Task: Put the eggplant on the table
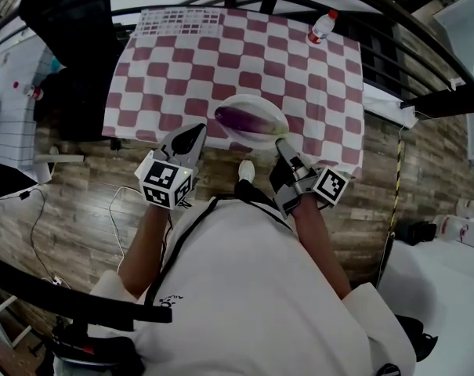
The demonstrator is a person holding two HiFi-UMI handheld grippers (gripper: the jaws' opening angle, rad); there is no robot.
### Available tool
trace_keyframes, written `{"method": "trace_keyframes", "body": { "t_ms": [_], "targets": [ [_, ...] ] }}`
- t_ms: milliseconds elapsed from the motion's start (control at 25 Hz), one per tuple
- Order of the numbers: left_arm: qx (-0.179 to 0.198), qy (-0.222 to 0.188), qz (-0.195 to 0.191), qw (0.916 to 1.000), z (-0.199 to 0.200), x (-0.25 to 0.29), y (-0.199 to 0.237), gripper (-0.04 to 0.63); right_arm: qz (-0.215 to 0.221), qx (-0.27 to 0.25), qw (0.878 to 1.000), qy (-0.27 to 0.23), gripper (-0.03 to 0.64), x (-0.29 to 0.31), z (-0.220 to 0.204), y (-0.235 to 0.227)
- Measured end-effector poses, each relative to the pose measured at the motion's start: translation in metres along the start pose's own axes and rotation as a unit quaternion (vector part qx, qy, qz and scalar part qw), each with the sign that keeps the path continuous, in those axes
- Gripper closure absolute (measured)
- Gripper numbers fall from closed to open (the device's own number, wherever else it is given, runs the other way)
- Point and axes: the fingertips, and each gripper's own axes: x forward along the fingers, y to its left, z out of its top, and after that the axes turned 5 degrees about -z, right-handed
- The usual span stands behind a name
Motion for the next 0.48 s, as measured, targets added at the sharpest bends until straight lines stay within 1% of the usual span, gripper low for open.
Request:
{"method": "trace_keyframes", "body": {
  "t_ms": [480],
  "targets": [
    [-0.003,0.007,0.023,0.9997,0.023,0.057,0.011,0.594,0.004,0.001,1.0,0.031,0.591,0.032,0.063,-0.006]
  ]
}}
